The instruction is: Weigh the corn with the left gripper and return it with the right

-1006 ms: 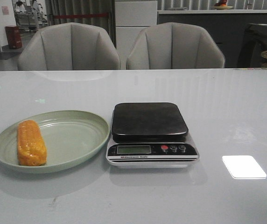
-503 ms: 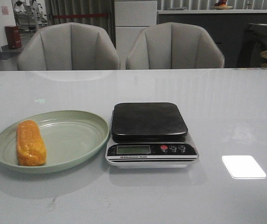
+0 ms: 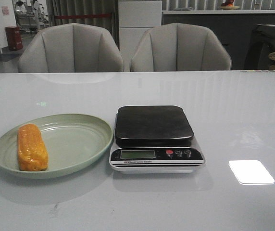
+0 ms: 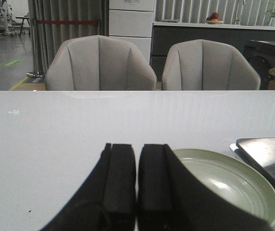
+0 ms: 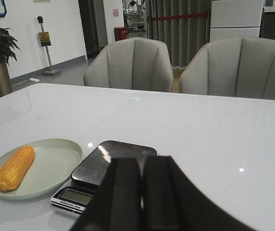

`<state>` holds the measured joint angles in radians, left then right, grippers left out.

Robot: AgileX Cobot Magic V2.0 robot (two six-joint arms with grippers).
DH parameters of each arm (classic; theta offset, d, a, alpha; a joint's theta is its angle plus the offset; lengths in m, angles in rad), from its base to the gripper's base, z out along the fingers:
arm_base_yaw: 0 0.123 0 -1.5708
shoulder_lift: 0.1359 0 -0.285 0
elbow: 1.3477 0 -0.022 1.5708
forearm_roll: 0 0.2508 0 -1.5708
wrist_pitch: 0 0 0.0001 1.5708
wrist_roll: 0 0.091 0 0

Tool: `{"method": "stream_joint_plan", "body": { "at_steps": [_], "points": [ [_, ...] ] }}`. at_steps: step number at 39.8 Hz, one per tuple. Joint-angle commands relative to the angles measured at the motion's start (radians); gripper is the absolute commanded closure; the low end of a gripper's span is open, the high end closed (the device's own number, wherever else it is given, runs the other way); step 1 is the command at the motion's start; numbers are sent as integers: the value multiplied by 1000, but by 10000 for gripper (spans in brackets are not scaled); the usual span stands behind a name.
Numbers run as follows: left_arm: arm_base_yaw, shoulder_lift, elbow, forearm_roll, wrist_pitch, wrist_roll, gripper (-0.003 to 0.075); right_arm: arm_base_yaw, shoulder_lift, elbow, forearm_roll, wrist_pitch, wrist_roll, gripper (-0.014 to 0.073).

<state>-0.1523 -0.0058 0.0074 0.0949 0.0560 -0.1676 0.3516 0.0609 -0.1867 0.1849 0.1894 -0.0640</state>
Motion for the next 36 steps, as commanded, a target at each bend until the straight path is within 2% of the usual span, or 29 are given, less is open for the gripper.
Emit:
{"method": "stream_joint_plan", "body": {
  "at_steps": [1, 36],
  "points": [
    [-12, -21, 30, -10, -82, -2, 598, -7, 11, -25, -9, -72, -9, 431],
    [-12, -21, 30, -10, -82, -2, 598, -10, 11, -15, -29, -83, -9, 431]
  ]
}}
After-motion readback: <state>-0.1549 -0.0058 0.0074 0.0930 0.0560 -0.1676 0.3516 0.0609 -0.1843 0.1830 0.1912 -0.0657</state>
